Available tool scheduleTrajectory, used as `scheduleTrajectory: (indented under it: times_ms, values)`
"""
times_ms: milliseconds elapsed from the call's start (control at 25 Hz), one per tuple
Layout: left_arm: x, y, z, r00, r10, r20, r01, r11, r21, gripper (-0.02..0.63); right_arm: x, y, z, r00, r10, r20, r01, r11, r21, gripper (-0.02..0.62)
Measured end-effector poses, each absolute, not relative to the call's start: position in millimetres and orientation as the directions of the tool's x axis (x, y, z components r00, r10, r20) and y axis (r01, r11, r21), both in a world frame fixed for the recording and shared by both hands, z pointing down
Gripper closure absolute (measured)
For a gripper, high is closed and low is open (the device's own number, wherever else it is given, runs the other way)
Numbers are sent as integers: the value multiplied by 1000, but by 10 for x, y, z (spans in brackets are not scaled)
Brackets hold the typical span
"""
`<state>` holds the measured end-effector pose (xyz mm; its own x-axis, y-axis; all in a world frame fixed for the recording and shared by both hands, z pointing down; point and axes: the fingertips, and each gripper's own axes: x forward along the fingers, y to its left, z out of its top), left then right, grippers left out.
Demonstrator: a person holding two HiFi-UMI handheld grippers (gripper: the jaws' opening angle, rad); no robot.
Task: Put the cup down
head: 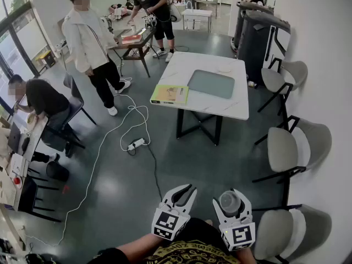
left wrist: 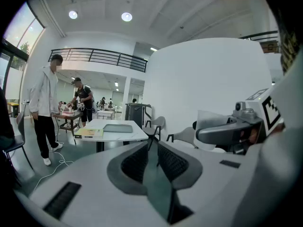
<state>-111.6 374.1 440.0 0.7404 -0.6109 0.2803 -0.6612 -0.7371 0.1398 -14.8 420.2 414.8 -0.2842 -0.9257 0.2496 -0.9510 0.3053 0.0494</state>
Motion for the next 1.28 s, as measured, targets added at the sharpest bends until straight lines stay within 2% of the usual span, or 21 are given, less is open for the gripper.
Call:
scheduleTrajectory:
  times_ms: [640, 1280]
  values:
    - [-1231, 3600, 4358, 723, -638, 265, -680, -725, 111, 534, -197, 4032, 4172, -284, -927, 243, -952, 302, 39, 331]
    - [-1604, 3336, 4272, 723, -646, 242, -679, -730, 79, 534, -383, 3761, 4144, -201, -953, 228, -977, 210, 19, 329]
